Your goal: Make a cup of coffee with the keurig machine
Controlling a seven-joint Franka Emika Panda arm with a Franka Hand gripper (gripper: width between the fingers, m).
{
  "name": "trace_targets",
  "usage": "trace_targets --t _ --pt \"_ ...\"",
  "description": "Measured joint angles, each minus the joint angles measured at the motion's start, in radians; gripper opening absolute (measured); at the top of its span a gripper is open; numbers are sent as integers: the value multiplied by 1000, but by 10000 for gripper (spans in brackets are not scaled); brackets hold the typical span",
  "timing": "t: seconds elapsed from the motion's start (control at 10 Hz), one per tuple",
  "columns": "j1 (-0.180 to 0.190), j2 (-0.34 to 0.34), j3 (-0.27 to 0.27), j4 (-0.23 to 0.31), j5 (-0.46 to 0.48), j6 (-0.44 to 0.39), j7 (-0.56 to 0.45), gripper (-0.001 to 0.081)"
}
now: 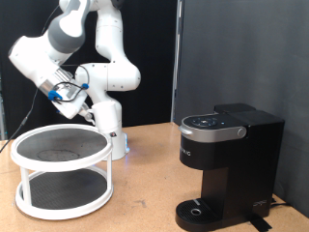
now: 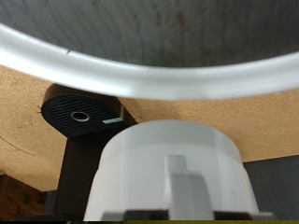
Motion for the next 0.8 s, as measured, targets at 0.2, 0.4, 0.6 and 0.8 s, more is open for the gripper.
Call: trace_targets --t 0.2,0.4,0.6,0.8 --pt "37 19 63 0 60 63 90 3" --pt "77 45 116 2 148 151 151 3" --pt "108 75 147 15 205 197 170 3" --pt "128 98 158 27 223 206 163 3"
